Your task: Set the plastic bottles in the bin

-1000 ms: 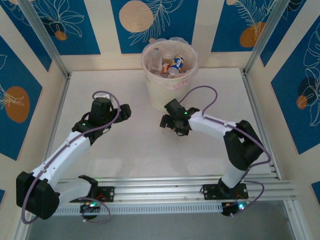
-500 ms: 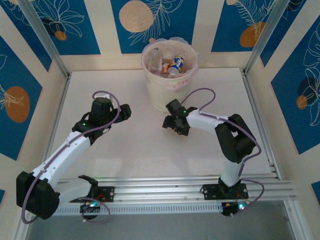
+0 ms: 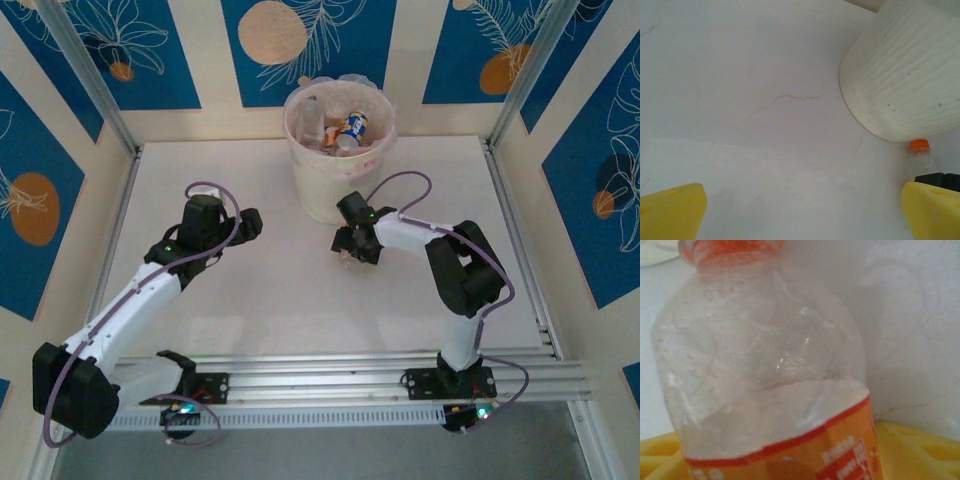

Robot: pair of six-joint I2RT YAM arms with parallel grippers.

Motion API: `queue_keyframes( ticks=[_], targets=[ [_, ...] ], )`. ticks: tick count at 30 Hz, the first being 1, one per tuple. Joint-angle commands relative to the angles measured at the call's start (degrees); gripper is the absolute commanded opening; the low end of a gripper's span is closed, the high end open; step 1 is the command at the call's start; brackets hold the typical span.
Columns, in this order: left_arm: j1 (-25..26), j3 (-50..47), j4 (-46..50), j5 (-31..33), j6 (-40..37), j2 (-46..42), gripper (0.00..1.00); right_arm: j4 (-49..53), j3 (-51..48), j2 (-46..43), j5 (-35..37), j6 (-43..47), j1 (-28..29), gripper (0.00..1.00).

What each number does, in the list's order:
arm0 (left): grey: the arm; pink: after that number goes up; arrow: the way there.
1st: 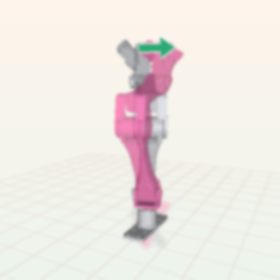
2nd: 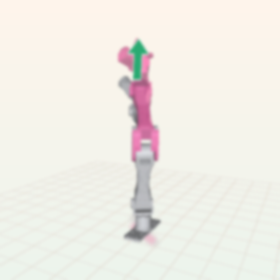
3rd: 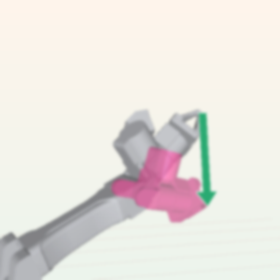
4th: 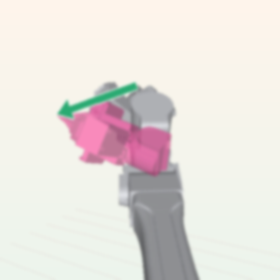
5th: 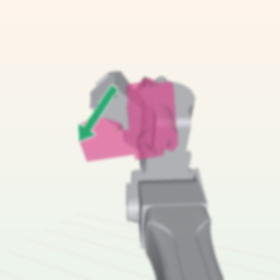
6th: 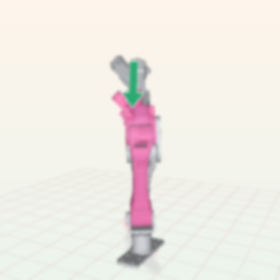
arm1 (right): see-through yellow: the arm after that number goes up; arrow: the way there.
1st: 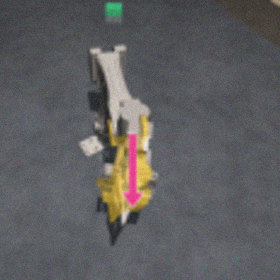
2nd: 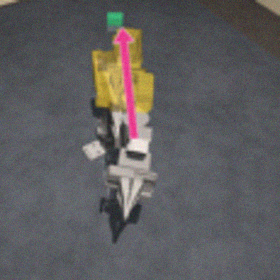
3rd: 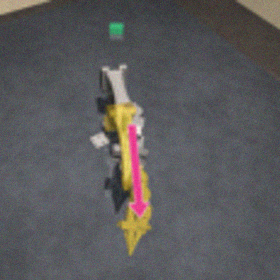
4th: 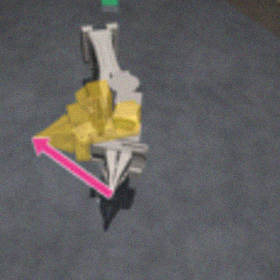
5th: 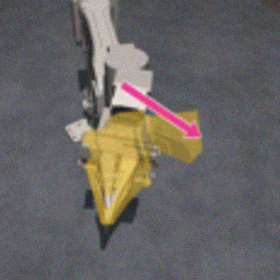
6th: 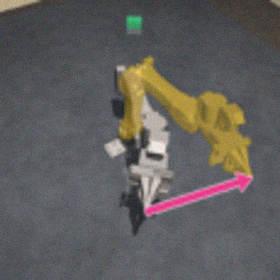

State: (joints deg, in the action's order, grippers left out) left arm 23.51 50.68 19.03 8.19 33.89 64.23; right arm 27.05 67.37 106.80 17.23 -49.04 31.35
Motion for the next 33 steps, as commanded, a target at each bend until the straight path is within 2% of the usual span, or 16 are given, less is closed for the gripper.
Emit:
queue_keyframes(
  ticks=[1,10,19,26,33],
  targets=[
    [0.4,-0.1,0.5,0.5,-0.8,0.0,0.99,-0.1,0.8,1.5,0.3,2.2,-0.6,0.7],
    [0.4,0.1,0.8,0.6,-1.0,0.1,1.0,3.1,-3.7,-8.1,2.8,1.4,-1.3,0.6],
    [0.4,0.2,0.5,0.6,-1.1,0.4,1.0,10.2,-7.4,-27.3,6.3,-1.4,-2.5,0.57],
    [0.4,0.2,0.5,0.8,-1.2,0.4,0.99,13.7,-2.3,-39.1,7.8,-0.1,-3.0,0.56],
    [0.4,0.2,0.2,0.5,-1.1,0.7,1.0,11.1,5.4,-42.5,7.2,3.3,-3.0,0.56]
  ],
)
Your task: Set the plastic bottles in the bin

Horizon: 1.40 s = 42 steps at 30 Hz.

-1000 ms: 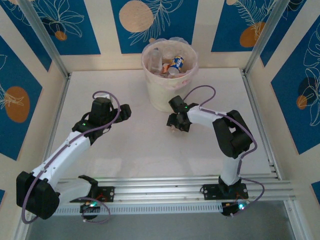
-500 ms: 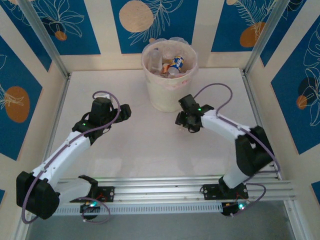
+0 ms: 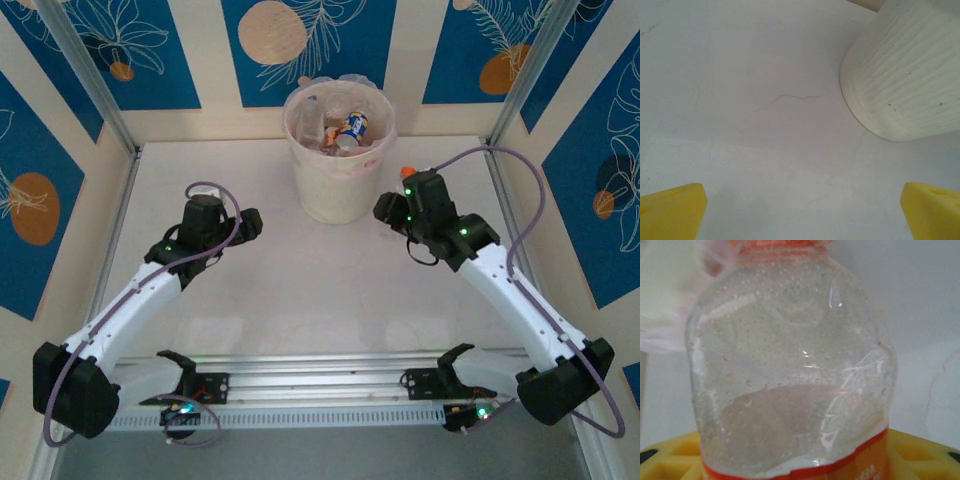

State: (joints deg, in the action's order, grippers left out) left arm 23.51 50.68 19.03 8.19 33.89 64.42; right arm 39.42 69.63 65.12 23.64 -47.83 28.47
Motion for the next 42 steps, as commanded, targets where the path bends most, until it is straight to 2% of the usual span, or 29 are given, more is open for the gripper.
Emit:
queue_keyframes(
  ticks=[1,10,18,31,38,42],
  targets=[
    [0.4,0.1,0.2,0.5,-1.1,0.5,0.99,-1.9,4.4,-0.7,0.7,2.6,-0.2,0.56],
    [0.4,0.5,-0.5,-0.6,-0.8,0.8,1.0,-9.4,19.4,8.4,-2.3,7.7,-0.7,0.56],
    [0.4,1.1,0.1,-0.5,-1.3,0.9,1.0,-13.2,27.9,18.5,-3.3,5.3,-2.6,0.57],
    [0.4,0.7,0.6,-0.2,-1.5,0.5,0.99,-8.4,43.4,35.3,-3.0,2.3,-3.7,0.57],
    [0.4,0.5,0.5,-0.3,-1.3,0.3,0.99,-6.6,46.4,39.9,-1.9,0.8,-3.6,0.59],
    [0.4,0.5,0.5,-0.2,-1.4,0.4,1.0,-5.3,48.2,42.0,-1.6,0.5,-3.6,0.63]
  ],
)
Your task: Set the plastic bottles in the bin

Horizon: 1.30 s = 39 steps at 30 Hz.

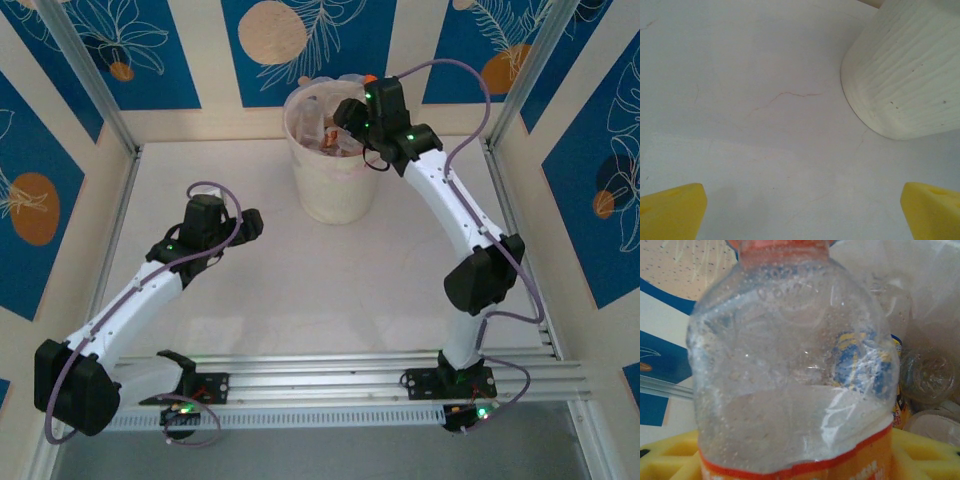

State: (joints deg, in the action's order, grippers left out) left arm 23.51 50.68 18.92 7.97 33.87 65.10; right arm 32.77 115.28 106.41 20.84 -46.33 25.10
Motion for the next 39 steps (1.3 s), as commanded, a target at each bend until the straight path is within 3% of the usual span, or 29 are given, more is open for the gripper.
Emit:
queue_keyframes(
  ticks=[1,14,19,29,39],
  targets=[
    [0.4,0.5,0.6,0.0,-1.4,-0.3,1.0,1.7,3.0,1.3,1.2,-1.0,-0.2,0.63],
    [0.4,0.7,0.9,0.5,-1.4,-0.3,1.0,4.3,5.2,2.9,3.2,0.2,0.7,0.8],
    [0.4,0.7,0.8,0.4,-1.2,-0.2,1.0,4.8,5.3,2.1,3.4,1.0,1.1,0.81],
    [0.4,1.1,0.6,0.1,-1.4,0.0,1.0,5.9,4.5,-1.3,10.6,5.6,3.5,0.83],
    [0.5,1.8,0.3,-0.3,-1.3,1.1,1.0,6.7,2.7,-4.9,10.7,9.0,3.8,0.84]
  ],
)
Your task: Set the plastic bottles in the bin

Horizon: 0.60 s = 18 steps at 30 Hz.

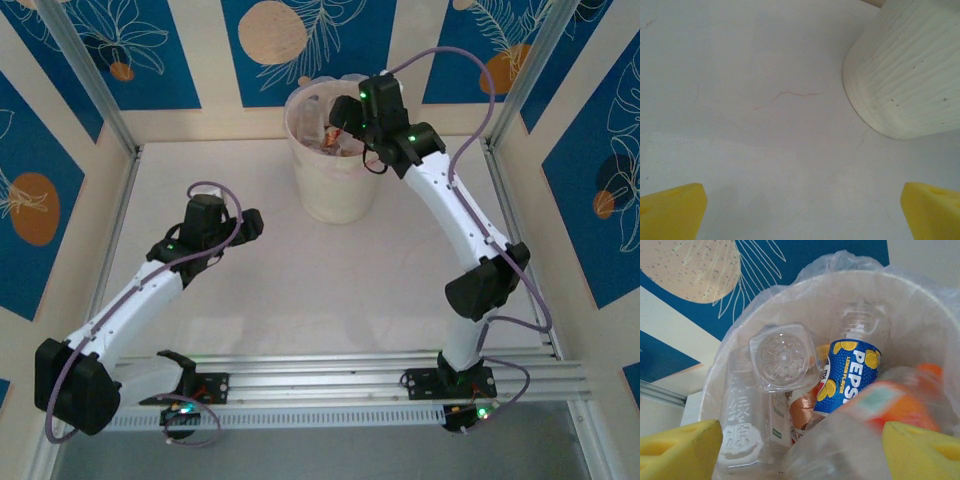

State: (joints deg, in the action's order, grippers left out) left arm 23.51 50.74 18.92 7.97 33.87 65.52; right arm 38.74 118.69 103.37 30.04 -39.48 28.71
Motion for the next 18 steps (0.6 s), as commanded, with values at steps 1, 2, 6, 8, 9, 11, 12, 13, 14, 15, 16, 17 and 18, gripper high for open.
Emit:
queue_keyframes(
  ticks=[1,2,6,8,9,11,12,13,14,15,16,17,18],
  targets=[
    [0.5,1.7,0.2,-0.3,-1.3,0.7,1.0,0.9,-0.5,-1.8,1.3,2.5,0.1,0.84],
    [0.4,1.8,0.3,-0.4,-1.3,0.6,1.0,1.2,-0.3,-1.9,1.1,2.8,0.0,0.84],
    [0.4,1.7,0.5,-0.2,-1.3,0.5,1.0,2.4,1.2,-1.6,0.1,4.4,-0.4,0.84],
    [0.4,1.7,0.8,0.1,-1.3,0.3,1.0,3.7,2.6,-1.1,-1.0,5.6,-0.7,0.84],
    [0.4,1.7,0.9,0.2,-1.3,0.3,1.0,4.6,3.4,-0.8,-1.2,5.9,-0.9,0.84],
    [0.4,1.8,0.9,0.4,-1.3,0.2,0.99,6.2,4.5,-0.5,-1.5,6.7,-1.1,0.84],
    [0.4,1.8,1.0,0.5,-1.4,0.2,1.0,6.7,4.6,-0.5,-1.6,7.2,-1.2,0.84],
    [0.4,1.8,1.1,0.6,-1.4,0.1,1.0,7.0,4.7,-0.7,-1.9,7.5,-1.2,0.84],
    [0.4,1.8,1.2,0.7,-1.3,0.1,1.0,7.4,4.8,-1.0,-2.3,8.1,-1.3,0.84],
    [0.4,1.9,1.4,0.9,-1.3,0.0,1.0,7.8,5.0,-1.2,-2.7,8.8,-1.3,0.84],
    [0.4,2.0,1.6,1.1,-1.4,0.0,1.0,8.5,5.3,-1.4,-3.0,9.4,-1.4,0.84],
    [0.4,2.1,1.8,1.4,-1.4,-0.1,1.0,9.1,5.5,-1.7,-3.1,9.9,-1.4,0.84],
    [0.4,2.1,2.0,1.7,-1.5,-0.3,1.0,9.6,5.5,-2.0,-3.1,10.5,-1.4,0.84]
  ],
)
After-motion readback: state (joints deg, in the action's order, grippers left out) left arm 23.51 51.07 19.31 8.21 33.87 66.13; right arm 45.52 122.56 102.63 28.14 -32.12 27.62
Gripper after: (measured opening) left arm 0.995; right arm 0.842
